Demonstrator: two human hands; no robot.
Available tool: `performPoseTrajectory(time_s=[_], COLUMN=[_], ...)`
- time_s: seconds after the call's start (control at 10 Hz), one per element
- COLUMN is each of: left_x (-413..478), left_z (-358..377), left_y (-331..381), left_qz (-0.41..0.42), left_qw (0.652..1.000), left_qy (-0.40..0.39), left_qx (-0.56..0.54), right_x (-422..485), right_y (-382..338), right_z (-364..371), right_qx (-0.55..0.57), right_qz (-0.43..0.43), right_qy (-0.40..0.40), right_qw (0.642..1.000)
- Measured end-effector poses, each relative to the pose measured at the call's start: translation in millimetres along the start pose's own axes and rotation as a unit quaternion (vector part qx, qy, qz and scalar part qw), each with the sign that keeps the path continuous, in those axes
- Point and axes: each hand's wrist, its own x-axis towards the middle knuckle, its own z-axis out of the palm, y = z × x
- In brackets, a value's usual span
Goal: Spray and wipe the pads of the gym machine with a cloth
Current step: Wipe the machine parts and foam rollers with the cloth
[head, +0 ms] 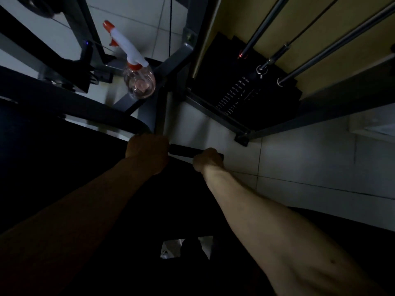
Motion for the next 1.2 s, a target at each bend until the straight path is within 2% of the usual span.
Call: performPoseTrajectory(time_s=[0.1, 0.2, 0.3, 0.4, 0.5, 0.6, 0.7, 0.8, 0.9, 1.0, 1.1, 1.2], left_x=[-6.8, -19.4, -32.6, -40.6, -50.3, -59.9, -61.9, -51.8, -45.1, -34.0, -14.3, 9.5], left_z=[6.4, 6.3, 1.1, -7.9, -15.8, -31.5, -44.6, -45.8, -49.9, -53.6, -58.7, -68.4], left_y=[-17.7, -35.9, -51.6, -50.3, -33.5, -7.7, -1.4, -11.2, -27.7, -42.6, -58.9, -70.1], left_qz=[-0.002, -0.017, -0.07, -0.076, -0.111, -0.149, -0.172, -0.227, -0.274, -0.294, -0.296, -0.261], left_qw=[1.0, 0.994, 0.951, 0.901, 0.8, 0.512, 0.289, 0.296, 0.394, 0.454, 0.494, 0.498], left_qy=[0.028, 0.099, 0.139, 0.153, 0.135, 0.029, -0.035, 0.036, 0.109, 0.149, 0.208, 0.234], left_qx=[0.0, -0.035, -0.268, -0.4, -0.573, -0.845, -0.941, -0.927, -0.871, -0.828, -0.791, -0.793], right_x=[-22.6, -57.7, -66.2, -77.7, -94.1, -110.9, -125.5, -128.6, -127.7, -108.2, -64.8, -27.7], right_y=[-42.2, -82.4, -81.8, -67.6, -56.4, -52.6, -61.5, -70.5, -79.8, -93.1, -116.5, -145.0], right_z=[19.3, 18.4, 17.1, -6.8, -30.4, -31.2, -9.4, 7.8, 6.2, -11.1, -21.4, -27.3], right_qx=[0.048, 0.137, 0.249, 0.429, 0.531, 0.564, 0.529, 0.547, 0.498, 0.414, 0.347, 0.278], right_qz=[-0.068, -0.111, -0.115, -0.073, -0.022, -0.05, -0.147, -0.185, -0.219, -0.257, -0.292, -0.347], right_qy=[-0.004, -0.036, -0.011, 0.004, -0.059, -0.095, -0.056, -0.064, -0.081, -0.022, 0.044, 0.063], right_qw=[0.997, 0.984, 0.962, 0.9, 0.845, 0.819, 0.834, 0.814, 0.835, 0.873, 0.89, 0.894])
